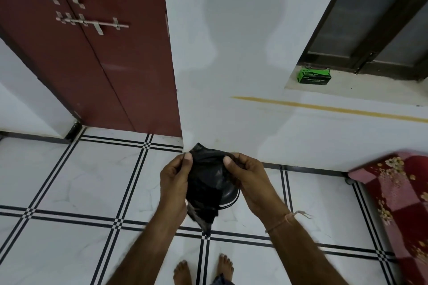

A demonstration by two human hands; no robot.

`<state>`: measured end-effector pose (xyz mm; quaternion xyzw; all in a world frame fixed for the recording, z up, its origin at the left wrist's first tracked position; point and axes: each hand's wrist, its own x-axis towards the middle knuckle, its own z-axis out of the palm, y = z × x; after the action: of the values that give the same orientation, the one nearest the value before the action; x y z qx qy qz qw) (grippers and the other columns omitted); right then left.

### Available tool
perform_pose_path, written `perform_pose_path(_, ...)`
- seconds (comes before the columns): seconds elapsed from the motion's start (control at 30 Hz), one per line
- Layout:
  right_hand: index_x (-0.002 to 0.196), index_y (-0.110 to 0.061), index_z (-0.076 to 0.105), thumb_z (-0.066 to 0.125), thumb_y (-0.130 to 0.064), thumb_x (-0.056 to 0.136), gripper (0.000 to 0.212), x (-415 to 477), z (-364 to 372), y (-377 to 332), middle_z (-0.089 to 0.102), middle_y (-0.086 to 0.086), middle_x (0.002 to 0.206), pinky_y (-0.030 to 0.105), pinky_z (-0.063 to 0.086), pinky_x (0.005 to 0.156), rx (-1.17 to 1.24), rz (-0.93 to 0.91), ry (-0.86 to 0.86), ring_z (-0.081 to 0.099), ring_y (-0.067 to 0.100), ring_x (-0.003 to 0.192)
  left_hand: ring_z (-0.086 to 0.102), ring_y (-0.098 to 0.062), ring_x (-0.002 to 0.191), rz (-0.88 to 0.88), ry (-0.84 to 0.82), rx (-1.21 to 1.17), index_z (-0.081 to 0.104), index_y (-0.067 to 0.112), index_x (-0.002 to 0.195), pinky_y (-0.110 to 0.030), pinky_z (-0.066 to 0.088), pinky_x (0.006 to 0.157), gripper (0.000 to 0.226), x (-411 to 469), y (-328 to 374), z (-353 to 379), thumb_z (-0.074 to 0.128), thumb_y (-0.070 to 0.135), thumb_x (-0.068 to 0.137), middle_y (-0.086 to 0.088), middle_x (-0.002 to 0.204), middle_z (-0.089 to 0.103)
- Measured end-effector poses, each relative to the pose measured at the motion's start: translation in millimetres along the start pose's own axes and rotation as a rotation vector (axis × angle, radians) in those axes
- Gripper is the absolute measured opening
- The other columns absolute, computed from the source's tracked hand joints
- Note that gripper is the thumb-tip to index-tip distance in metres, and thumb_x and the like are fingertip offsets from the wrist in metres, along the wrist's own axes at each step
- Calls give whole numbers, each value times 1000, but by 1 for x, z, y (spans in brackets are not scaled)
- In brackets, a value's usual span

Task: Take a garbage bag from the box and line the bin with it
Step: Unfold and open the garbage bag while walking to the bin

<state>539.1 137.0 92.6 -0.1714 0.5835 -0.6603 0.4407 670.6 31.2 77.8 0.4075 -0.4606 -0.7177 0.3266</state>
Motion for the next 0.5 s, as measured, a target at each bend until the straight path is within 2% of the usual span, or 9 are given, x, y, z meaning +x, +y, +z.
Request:
perform_pose_path(0.07,121,2,70,65,-15,98,29,-2,1,0,75,20,118,34,59,88,110,76,-86,73,30,109,73,-28,105,-3,-12,-19,72,6,113,-35,60,83,27,2,-2,3,57,25,103,-14,109,77)
perform_pose_path(0.13,121,3,70,64,-16,98,30,-2,2,3,73,23,120,34,59,88,140,87,-86,72,33,112,73,-27,104,-24,-20,-54,69,4,115,-33,60,82,24,1,-2,6,55,19,103,-16,112,76)
perform_pose_path(0.27,106,9,72,69,-17,95,28,0,-1,4,72,33,109,39,60,85,122,31,-14,72,41,100,72,-29,105,-94,51,-25,68,10,111,-29,60,77,16,0,-5,12,63,19,99,-12,107,76)
perform_pose_path(0.3,98,6,74,71,-16,94,23,0,-3,3,74,31,103,39,60,84,104,10,-8,73,39,95,70,-28,106,-82,117,78,66,15,110,-29,59,78,19,0,-8,13,70,24,94,-6,107,73)
perform_pose_path(0.37,78,-2,72,72,-13,93,18,0,-5,-1,74,24,85,36,59,76,49,-45,4,72,32,82,63,-20,101,51,270,369,62,26,102,-36,57,81,26,-6,-7,14,77,39,86,4,104,65)
perform_pose_path(0.4,73,-5,69,73,-13,92,22,1,-6,-2,71,20,79,34,58,73,2,-85,14,71,29,77,63,-18,97,125,268,421,64,27,98,-38,57,82,24,-11,-4,16,75,44,86,5,101,67)
perform_pose_path(0.43,70,-7,67,74,-14,92,24,1,-6,-2,69,18,74,35,57,71,-58,-124,22,69,27,74,67,-16,94,141,182,368,68,24,96,-36,58,82,23,-15,2,20,70,46,90,3,98,71)
perform_pose_path(0.5,69,-10,68,79,-21,88,24,3,-6,0,68,21,72,43,58,70,-171,-176,15,66,32,69,74,-17,96,2,-48,162,74,14,104,-33,60,83,37,-18,12,28,58,46,97,-4,100,78)
